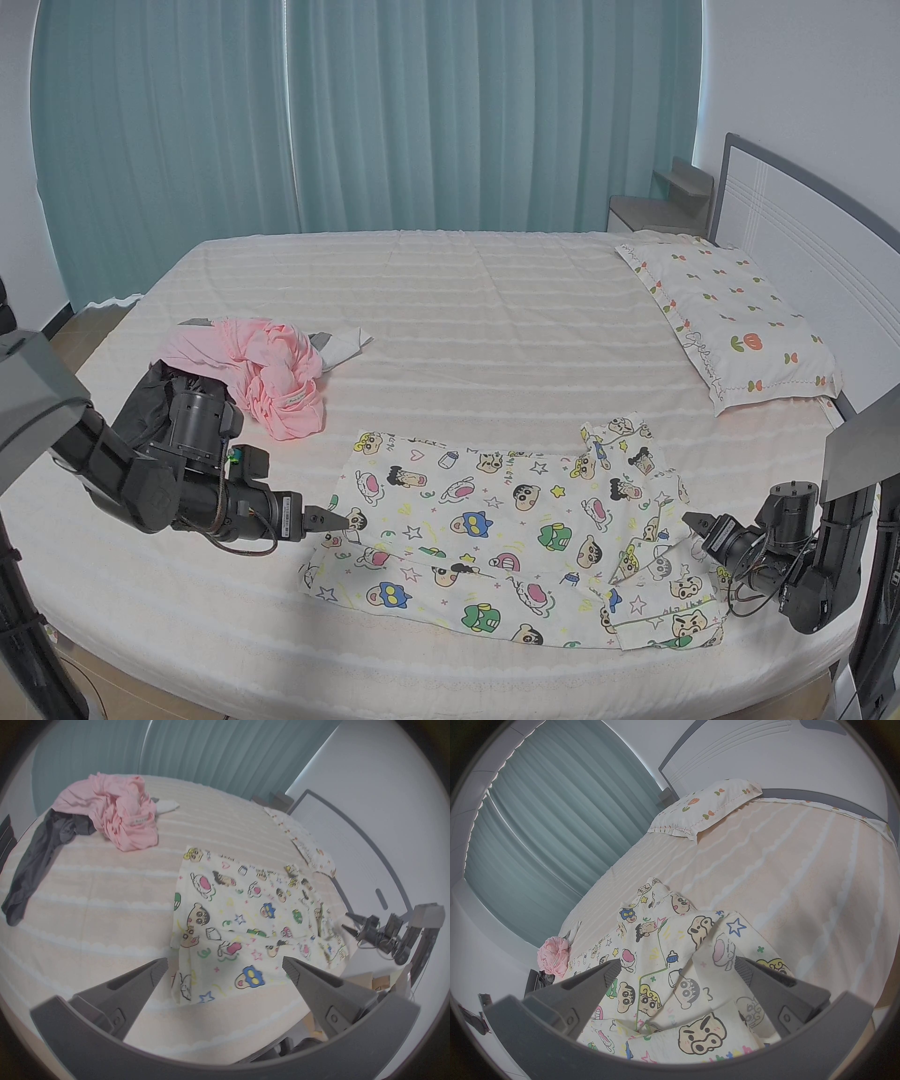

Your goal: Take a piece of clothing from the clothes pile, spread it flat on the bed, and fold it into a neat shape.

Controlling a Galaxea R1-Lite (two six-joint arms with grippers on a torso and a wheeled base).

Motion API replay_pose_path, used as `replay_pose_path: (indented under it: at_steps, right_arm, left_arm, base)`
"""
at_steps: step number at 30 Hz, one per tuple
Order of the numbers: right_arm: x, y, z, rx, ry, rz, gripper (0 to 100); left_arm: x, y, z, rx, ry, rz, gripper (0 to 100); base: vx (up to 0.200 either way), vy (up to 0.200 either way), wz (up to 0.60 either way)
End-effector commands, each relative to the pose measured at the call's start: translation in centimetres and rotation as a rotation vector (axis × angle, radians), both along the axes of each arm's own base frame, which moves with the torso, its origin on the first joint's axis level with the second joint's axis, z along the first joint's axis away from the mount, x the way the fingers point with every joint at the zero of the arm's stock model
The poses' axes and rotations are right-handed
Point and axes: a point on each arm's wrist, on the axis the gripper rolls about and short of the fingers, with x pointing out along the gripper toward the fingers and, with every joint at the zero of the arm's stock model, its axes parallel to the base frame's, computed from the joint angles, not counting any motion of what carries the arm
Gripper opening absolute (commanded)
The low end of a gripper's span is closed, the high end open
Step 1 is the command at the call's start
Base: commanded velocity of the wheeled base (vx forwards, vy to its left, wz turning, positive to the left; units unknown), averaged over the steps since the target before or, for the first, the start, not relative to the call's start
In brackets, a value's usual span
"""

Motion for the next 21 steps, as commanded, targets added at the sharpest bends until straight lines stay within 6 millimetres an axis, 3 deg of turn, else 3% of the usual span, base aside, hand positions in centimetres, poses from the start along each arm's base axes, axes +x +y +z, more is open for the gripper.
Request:
replay_pose_path:
  at_steps: [1, 14, 21]
  right_arm:
    - [0.0, 0.0, 0.0, 0.001, -0.009, 0.003, 100]
    - [-0.2, 0.3, -0.1, 0.000, -0.001, 0.012, 100]
    - [-0.2, 0.3, -0.1, 0.000, 0.001, 0.012, 100]
  left_arm:
    - [1.8, 0.0, -5.0, 0.036, 0.061, -0.044, 100]
    - [3.2, -1.3, -8.4, 0.022, -0.018, -0.097, 100]
    - [3.9, -1.7, -8.9, 0.020, -0.056, -0.097, 100]
  base:
    - [0.000, 0.000, 0.00]
    - [0.000, 0.000, 0.00]
    - [0.000, 0.000, 0.00]
